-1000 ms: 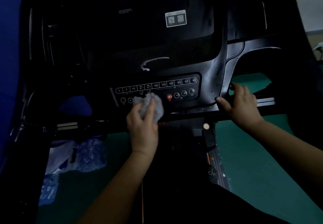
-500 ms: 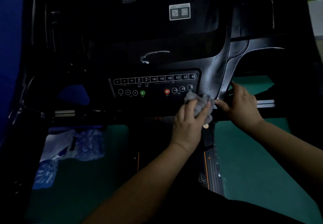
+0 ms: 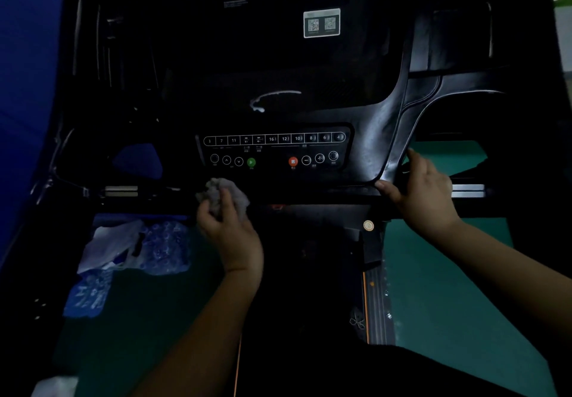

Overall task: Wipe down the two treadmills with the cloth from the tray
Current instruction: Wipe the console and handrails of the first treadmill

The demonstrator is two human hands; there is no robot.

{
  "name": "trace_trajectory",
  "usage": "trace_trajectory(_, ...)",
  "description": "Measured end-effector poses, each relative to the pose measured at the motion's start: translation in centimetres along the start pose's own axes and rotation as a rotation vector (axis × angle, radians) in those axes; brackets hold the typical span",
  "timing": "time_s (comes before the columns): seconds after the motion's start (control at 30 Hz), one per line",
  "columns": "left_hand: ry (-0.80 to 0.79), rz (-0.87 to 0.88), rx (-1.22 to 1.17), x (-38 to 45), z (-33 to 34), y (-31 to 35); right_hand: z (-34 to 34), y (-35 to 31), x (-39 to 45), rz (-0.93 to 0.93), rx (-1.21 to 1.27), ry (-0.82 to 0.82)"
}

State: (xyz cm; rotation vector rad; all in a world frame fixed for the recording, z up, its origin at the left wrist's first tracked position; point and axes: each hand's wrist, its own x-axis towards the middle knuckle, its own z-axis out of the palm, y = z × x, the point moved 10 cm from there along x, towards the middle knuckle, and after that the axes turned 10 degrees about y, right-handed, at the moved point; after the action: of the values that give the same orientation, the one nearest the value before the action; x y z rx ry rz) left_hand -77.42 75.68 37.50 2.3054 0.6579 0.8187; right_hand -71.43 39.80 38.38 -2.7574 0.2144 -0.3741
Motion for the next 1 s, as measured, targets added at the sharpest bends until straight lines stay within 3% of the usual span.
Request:
trace_trajectory(0.07,-0.037,-0.007,0.039,-2.5,1.2,2.3,0.0,0.0,0.0,-0.002,-0.009,-0.002)
trace_trajectory(0.13,-0.154,0.117,-0.165,-5.2,3.2,6.5,0.0,0.0,0.0,-0.002,-0.014,-0.004)
trace_trajectory(0.23,-0.334,0.446,-0.089,-8.6,5.5,10.8,-0.2,-0.1,0.0,0.004,0.016,0.005)
trace_trajectory(0.27,-0.357,0.469,-0.068,-8.6,5.9,10.6,-0.3,-0.1,0.0,0.008,0.029,0.01)
trace_trajectory(0.3,-0.374,0.434,-0.06,-7.9,5.9,10.0,-0.4,-0.1,-0.1,0.008,0.04,0.017)
trace_trajectory(0.33,-0.375,0.288,-0.092,-6.5,5.6,8.8,-0.5,-0.3,-0.1,0.005,0.046,0.021)
trace_trajectory(0.4,-0.251,0.041,-0.104,-3.5,3.9,5.9,-0.5,-0.4,0.0,0.017,0.055,0.009)
trace_trajectory(0.47,-0.09,-0.069,-0.071,-0.3,1.3,4.3,-0.3,-0.4,0.2,0.044,0.055,-0.006)
trace_trajectory(0.57,0.03,-0.012,0.05,4.3,-0.6,4.5,0.1,-0.3,0.3,0.075,0.035,-0.031)
trace_trajectory(0.77,-0.06,0.074,0.132,9.4,4.2,8.0,0.3,-0.2,0.4,0.076,0.037,-0.016)
trace_trajectory(1.0,-0.15,0.358,0.16,10.5,8.2,14.9,0.6,0.2,0.4,0.087,0.039,-0.008)
